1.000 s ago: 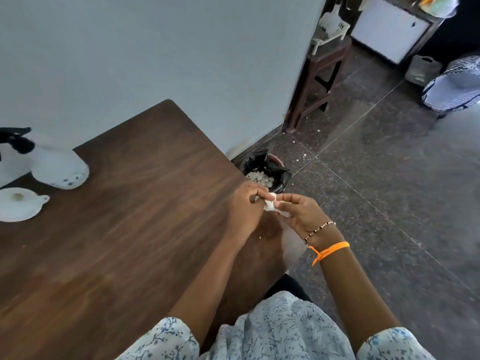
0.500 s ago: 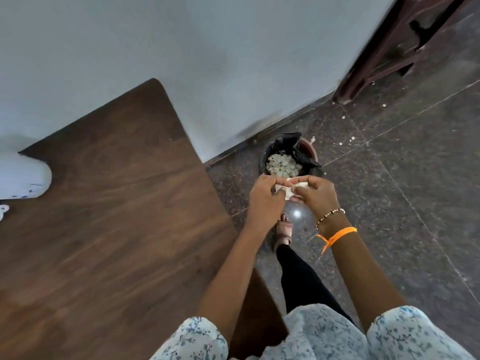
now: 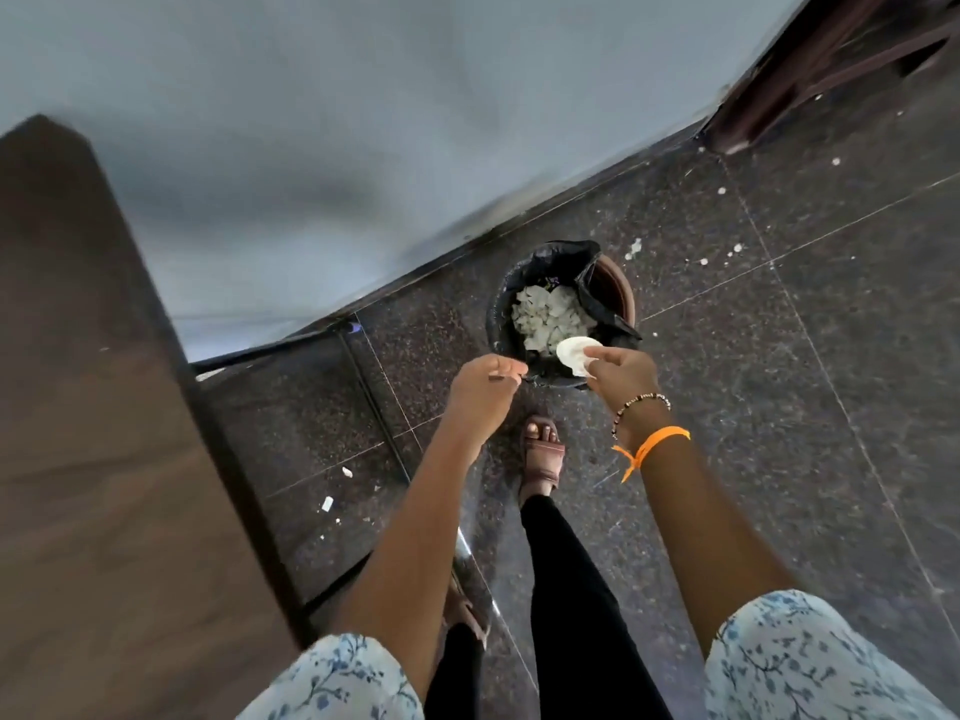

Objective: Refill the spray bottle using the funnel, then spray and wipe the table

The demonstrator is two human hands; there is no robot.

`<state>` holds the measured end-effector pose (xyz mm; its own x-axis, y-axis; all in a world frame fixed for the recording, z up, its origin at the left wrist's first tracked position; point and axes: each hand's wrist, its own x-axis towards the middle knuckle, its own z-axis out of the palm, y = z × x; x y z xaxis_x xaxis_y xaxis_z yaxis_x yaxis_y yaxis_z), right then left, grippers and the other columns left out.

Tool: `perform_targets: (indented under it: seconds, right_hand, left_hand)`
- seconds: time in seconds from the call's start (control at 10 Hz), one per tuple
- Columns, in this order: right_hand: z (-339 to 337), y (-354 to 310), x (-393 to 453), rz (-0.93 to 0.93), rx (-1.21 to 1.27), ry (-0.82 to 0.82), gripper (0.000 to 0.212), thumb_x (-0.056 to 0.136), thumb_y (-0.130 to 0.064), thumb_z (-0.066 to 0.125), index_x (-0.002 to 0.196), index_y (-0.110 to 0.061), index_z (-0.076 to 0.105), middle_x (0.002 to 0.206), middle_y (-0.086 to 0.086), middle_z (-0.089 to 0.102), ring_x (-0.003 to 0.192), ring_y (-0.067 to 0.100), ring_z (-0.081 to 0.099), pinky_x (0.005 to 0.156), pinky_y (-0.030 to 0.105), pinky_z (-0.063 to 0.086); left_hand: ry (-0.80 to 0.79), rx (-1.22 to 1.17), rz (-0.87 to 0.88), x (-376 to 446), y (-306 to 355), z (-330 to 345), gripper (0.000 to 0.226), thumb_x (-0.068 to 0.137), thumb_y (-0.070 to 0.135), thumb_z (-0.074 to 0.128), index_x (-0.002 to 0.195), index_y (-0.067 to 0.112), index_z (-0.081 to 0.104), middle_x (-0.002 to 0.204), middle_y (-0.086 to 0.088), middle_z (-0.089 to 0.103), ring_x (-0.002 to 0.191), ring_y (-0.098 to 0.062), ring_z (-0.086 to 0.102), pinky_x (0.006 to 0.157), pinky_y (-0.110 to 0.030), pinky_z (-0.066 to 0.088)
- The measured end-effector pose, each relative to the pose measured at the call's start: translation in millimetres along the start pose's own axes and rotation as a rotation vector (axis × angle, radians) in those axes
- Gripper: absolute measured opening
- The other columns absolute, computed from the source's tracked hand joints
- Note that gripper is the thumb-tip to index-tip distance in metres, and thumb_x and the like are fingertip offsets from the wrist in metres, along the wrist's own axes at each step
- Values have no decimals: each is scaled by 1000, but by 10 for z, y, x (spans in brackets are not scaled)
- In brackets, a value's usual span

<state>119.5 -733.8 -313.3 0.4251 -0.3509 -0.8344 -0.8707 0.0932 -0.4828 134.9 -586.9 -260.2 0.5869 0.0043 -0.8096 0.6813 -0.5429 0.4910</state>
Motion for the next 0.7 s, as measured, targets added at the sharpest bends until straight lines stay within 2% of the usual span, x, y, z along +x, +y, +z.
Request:
perform_targets:
  seconds: [0.1,0.2,0.3,0.4,0.5,0.6,0.7]
  right_hand:
    - [69,102,375,5,-93,23,28,83,-4,56,110,-3,65,114,21,63,92,25,57,94,38,47]
    - [142,195,666,-51,-248,49,32,83,-4,58,114,2,63,120,22,60,105,33,58,92,34,46]
    - [211,283,850,-55,-366,29,35,82,-5,61,116,3,61,129,22,52,114,36,53,96,34,43]
    - [291,360,1008,-71,-426,2,37,81,-5,62,117,3,60,132,22,49,117,36,51,97,33,41]
    - [342,359,1092,-106,-465,-53,40,83,-6,61,123,0,57,135,19,47,121,32,48,97,26,36]
    - [326,362,1149,-232,-552,-94,43,84,-5,60,126,-4,54,136,18,44,126,30,44,100,24,28]
    - [275,357,1109,-219,-562,-85,36,86,-5,57,122,-4,57,134,16,45,126,28,43,103,25,27]
  left_hand:
    - [-28,10,-20,238,-66,89,29,90,5,46,110,13,66,114,-4,64,104,-20,58,88,-28,45]
    - [-35,18,-45,434,-135,157,31,90,2,44,112,12,64,115,-2,62,110,-25,56,94,-35,45]
    - [-42,27,-45,563,-231,184,33,90,0,43,112,13,64,117,-1,61,110,-22,56,92,-32,44]
    - [-34,18,-45,648,-344,195,32,90,-1,43,110,14,64,118,-1,59,105,-14,55,87,-22,40]
    - [-27,-17,-66,733,-408,209,33,89,-2,42,108,13,64,113,-1,60,108,-16,55,85,-20,39]
    - [-34,-35,-58,760,-451,246,32,89,-1,43,106,16,65,107,4,59,108,-20,56,86,-27,43]
    - [-24,-62,-91,731,-461,266,31,90,0,44,104,18,65,108,3,60,109,-23,56,90,-35,45]
